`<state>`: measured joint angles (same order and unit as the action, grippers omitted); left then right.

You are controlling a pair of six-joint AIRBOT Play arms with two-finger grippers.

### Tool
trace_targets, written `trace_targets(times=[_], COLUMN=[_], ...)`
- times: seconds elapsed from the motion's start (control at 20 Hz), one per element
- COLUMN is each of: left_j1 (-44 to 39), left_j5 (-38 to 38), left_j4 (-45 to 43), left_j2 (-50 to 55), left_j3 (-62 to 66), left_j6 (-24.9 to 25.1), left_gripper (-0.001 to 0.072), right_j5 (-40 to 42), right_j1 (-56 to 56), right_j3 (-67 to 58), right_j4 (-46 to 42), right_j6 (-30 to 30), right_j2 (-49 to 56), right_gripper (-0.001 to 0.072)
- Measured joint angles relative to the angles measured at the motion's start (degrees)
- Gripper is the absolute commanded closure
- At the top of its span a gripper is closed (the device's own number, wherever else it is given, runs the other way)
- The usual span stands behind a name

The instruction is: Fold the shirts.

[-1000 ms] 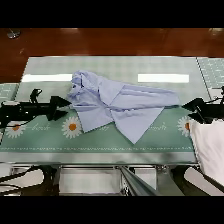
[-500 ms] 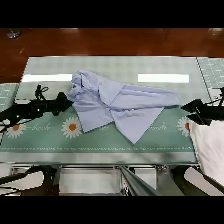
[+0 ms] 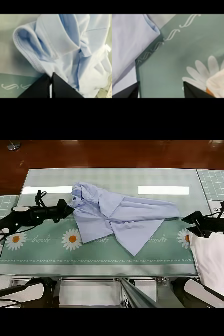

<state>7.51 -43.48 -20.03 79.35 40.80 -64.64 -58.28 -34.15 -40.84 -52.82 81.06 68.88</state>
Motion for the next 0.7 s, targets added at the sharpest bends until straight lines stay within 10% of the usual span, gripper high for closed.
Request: trace_targets(times=[0.55,0.7], left_j1=[0.00,0.02], left_j5=[-0.55,-0.57], left_j4=[0.15,0.15], left_j2=[0.00,0.00], left_j3=[0.24,0.24], left_j6=[0.13,0.13], left_gripper=[0.0686,0.0686], right_j5=[1.40,1.95], right_j1=[5.22,8.13], right_j3=[-11.58,-14.45], right_j4=[5.55,5.25], right_j6=[0.87,1.97], right_j2=[16.31,19.30], right_gripper=[0.0103,0.0376])
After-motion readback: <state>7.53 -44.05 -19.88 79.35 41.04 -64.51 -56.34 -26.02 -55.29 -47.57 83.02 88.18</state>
